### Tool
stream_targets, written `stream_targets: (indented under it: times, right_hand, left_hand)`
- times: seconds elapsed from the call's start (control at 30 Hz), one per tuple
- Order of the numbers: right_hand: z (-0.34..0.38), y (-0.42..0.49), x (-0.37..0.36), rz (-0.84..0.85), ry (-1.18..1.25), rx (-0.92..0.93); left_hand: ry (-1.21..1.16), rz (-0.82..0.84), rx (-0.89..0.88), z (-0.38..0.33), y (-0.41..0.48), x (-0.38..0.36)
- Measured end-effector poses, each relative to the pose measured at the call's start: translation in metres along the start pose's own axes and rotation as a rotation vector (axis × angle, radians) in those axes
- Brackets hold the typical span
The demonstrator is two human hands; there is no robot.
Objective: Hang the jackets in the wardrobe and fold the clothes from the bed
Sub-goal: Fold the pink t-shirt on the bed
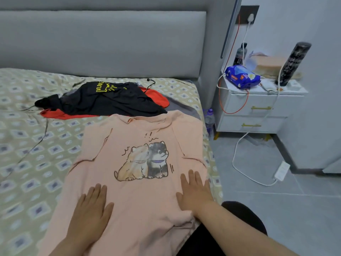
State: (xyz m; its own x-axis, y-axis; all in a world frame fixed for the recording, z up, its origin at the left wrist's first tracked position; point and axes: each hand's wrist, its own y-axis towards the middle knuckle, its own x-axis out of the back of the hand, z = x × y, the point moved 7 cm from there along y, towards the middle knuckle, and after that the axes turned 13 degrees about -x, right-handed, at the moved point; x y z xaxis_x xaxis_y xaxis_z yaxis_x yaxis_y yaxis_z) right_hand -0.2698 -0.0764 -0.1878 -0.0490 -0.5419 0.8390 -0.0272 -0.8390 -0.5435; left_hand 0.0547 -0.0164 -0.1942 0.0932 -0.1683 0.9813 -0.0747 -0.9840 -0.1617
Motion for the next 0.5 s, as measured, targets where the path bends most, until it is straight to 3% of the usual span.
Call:
stream_targets:
  times: [0.17,0.33,0.5]
  right_hand:
    - [0.003,-0.07,-0.029,0.045,0.048,0.018]
    - [-0.034,-0.113,-0.037,0.09,0.086,-0.02]
    - [-0.044,-0.147,-0.043,0.151,0.085,0.038]
  left_hand:
    - [-0.002,0.004,0.153,0.009,-0.058,0.001]
    - [-0.112,-0.171,0.349,0.03,-0.125,0.01]
    - [-0.183,-0.089,0.599,0.045,-0.179,0.014]
